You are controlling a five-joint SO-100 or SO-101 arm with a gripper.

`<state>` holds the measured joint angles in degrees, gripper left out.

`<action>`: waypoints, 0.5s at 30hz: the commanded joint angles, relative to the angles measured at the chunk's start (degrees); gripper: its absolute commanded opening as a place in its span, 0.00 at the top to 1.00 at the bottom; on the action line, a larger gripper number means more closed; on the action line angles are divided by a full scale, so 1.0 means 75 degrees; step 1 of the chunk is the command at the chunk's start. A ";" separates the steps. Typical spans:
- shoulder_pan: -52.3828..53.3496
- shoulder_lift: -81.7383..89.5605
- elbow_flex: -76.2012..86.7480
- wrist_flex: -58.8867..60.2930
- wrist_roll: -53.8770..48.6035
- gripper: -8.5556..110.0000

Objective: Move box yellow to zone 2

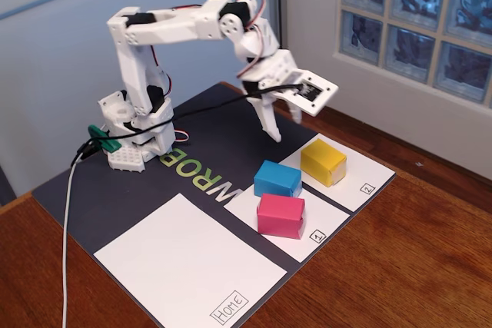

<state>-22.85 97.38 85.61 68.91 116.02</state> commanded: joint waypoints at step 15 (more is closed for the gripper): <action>0.1441 0.2918 0.0715 0.1676 -0.3410 0.93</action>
<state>-13.71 113.29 88.07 80.07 95.27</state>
